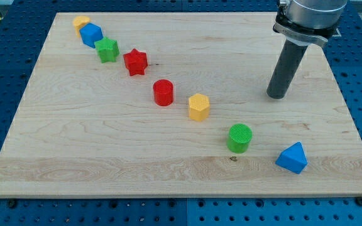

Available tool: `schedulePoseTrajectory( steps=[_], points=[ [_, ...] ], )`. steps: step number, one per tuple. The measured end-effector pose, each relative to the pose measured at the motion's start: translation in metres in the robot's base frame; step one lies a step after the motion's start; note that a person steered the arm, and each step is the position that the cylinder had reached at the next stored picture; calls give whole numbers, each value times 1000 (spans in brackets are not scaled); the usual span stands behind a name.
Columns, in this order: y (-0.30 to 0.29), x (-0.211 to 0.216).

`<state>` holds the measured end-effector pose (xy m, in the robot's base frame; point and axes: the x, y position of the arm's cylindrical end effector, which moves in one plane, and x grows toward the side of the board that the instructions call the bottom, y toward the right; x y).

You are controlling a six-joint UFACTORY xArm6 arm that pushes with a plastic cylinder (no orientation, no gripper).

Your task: Move your arm towards the blue triangle

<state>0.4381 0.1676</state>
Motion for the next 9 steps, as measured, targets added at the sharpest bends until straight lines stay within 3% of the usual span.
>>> schedulePoseTrajectory(
  steps=[1,2,5,8,9],
  points=[
    [-42,-25],
    [-42,-25],
    [65,114],
    [58,181],
    [56,179]
  ],
)
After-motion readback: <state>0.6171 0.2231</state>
